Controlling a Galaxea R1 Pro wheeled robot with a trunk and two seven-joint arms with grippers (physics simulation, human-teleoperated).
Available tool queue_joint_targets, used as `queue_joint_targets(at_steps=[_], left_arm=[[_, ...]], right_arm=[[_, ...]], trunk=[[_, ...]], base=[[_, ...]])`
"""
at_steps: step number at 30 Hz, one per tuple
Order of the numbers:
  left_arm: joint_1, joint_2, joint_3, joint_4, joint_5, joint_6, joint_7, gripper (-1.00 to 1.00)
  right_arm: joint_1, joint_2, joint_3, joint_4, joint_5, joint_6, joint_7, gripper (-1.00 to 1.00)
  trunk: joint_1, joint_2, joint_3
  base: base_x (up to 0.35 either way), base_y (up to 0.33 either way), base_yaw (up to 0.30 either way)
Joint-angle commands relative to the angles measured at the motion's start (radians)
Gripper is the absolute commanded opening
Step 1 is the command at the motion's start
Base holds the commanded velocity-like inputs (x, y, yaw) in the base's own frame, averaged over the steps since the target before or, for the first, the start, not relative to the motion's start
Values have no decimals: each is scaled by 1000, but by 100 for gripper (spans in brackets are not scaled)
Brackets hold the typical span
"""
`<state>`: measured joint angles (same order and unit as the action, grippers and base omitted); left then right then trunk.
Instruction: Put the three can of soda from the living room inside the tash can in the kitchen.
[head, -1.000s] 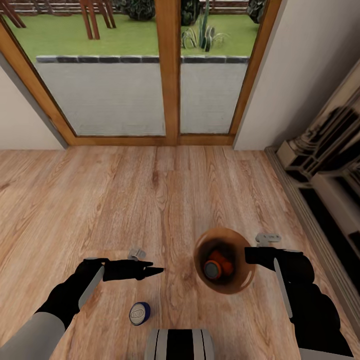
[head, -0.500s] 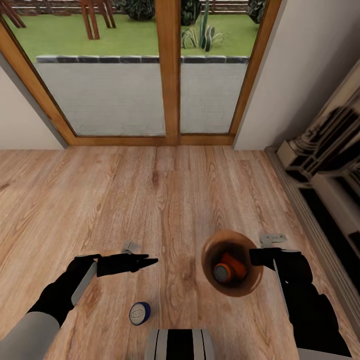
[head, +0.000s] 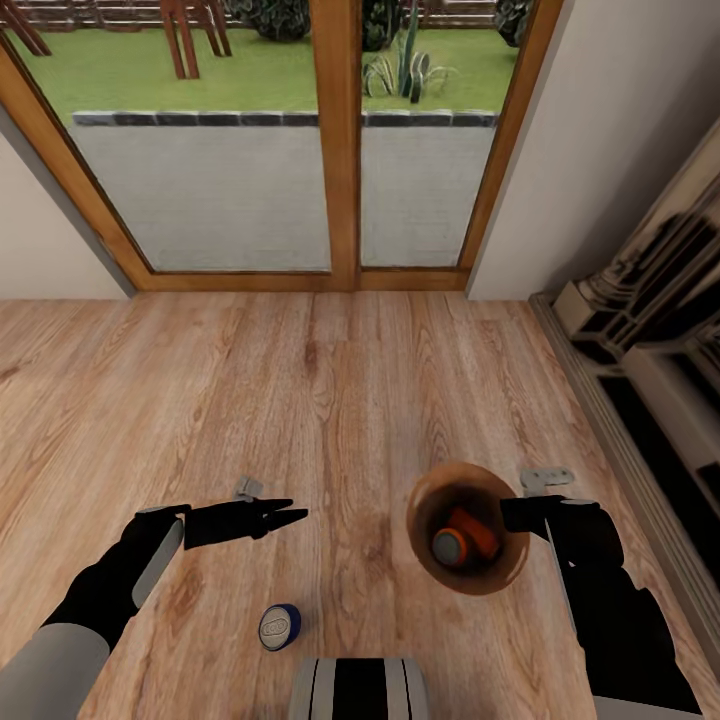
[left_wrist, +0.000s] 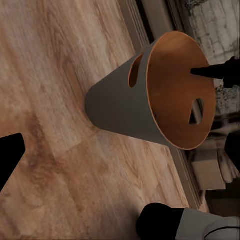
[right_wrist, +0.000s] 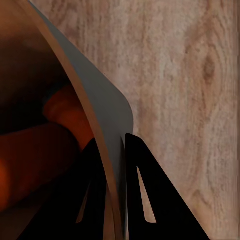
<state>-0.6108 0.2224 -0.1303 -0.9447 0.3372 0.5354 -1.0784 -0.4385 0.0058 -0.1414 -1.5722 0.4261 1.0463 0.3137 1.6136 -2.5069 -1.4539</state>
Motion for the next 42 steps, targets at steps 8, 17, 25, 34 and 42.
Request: queue_joint_targets(at_steps=[8, 17, 25, 34, 42], left_arm=[[0, 0, 0, 0, 0, 0, -36, 100], [-1, 0, 0, 0, -1, 0, -37, 100], [-1, 0, 0, -16, -5, 2, -34, 100], [0, 0, 1, -17, -2, 14, -24, 100], [0, 1, 3, -17, 2, 20, -24, 100]], right_arm=[[0, 2, -1, 0, -127, 1, 4, -100], [0, 2, 0, 0, -127, 1, 4, -100], [0, 2, 0, 0, -127, 1, 4, -100], [0, 2, 0, 0, -127, 1, 4, -100], [0, 2, 0, 0, -127, 1, 4, -100]], trunk=[[0, 0, 0], [0, 0, 0], [0, 0, 0], [0, 0, 0], [0, 0, 0]], base=[[0, 0, -28], [0, 0, -163], [0, 0, -6], [-2, -1, 0], [-132, -164, 0]])
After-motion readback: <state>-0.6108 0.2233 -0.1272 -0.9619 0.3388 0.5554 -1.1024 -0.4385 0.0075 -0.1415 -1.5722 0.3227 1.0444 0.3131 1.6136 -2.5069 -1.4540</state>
